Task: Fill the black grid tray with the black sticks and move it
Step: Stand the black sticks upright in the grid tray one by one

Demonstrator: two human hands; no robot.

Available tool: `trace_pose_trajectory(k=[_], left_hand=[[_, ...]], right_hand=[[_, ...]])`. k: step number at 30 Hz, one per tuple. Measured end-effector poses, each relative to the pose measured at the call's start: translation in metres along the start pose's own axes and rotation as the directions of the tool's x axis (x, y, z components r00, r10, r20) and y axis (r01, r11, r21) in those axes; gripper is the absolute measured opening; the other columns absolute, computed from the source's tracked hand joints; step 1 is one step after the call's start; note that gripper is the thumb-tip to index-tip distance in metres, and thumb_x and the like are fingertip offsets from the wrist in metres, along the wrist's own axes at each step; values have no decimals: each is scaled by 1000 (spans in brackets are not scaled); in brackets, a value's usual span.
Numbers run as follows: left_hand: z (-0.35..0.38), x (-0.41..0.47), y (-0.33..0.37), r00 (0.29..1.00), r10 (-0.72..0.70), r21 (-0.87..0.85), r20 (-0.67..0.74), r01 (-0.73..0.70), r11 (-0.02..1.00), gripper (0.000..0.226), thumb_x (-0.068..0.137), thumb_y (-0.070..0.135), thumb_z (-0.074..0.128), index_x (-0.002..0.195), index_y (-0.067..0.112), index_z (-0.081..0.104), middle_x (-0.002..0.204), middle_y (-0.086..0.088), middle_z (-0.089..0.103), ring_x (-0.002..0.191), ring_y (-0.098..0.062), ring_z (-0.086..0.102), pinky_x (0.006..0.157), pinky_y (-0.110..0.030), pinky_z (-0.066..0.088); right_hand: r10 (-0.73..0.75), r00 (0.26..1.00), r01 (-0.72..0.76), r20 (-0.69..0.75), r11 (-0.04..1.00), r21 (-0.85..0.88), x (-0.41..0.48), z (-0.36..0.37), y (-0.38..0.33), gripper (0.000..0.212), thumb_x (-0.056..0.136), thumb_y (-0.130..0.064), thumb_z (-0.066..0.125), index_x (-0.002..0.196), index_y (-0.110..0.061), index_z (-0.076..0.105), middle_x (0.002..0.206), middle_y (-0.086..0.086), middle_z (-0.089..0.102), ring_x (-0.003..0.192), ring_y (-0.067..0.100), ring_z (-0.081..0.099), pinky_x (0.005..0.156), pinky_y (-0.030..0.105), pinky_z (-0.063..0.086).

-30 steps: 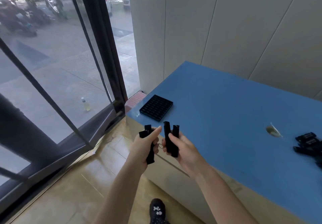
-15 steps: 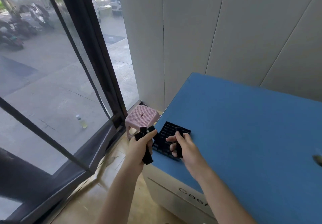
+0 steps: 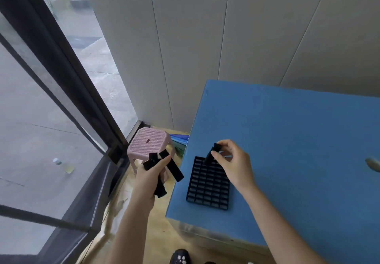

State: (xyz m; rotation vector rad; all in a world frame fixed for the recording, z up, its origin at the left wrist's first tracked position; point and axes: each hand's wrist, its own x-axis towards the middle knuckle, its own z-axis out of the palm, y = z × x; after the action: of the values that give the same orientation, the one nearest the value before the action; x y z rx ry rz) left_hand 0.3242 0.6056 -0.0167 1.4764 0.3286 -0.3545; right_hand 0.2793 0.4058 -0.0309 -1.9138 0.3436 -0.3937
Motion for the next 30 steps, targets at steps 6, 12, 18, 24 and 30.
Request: trace_pose_trajectory(k=[6,12,18,24,30], left_hand=[[-9,28,14,993,22,54,117,-28,998,20,82,10,67,67,8,54,45,3,42,44,-11,34,50,-25,31],[-21,41,19,987,18,73,158,-30,997,17,81,10,67,70,8,56,46,2,41,45,-11,35,51,-26,31],[-28,46,23,988,27,44,149,-34,998,10,81,10,67,76,10,58,55,-2,44,51,-12,38,53,-25,34],[-31,48,21,985,30,45,170,-38,998,13,81,10,67,73,11,57,50,2,45,50,-12,37,52,-24,34],[-22,42,26,980,15,67,196,-29,997,16,83,11,66,71,10,55,54,-3,44,52,-14,40,54,-24,35]], right_hand=[[-71,997,71,9,983,-167,8,21,0,8,85,-14,64,91,-16,60,80,-14,63,80,0,63,74,13,50],[-82,997,79,0,958,-277,5,31,-2,10,86,-16,64,95,-16,62,84,-9,66,80,5,64,79,24,53],[-100,994,105,33,927,-360,6,32,-2,11,86,-19,63,97,-16,62,88,-7,68,82,7,65,80,30,54],[-102,982,166,156,861,-481,11,30,-6,12,88,-24,60,99,-18,60,90,-4,70,86,14,65,79,37,53],[-59,982,145,182,850,-506,15,30,-9,12,88,-23,60,100,-18,60,93,-4,70,90,15,64,81,37,52]])
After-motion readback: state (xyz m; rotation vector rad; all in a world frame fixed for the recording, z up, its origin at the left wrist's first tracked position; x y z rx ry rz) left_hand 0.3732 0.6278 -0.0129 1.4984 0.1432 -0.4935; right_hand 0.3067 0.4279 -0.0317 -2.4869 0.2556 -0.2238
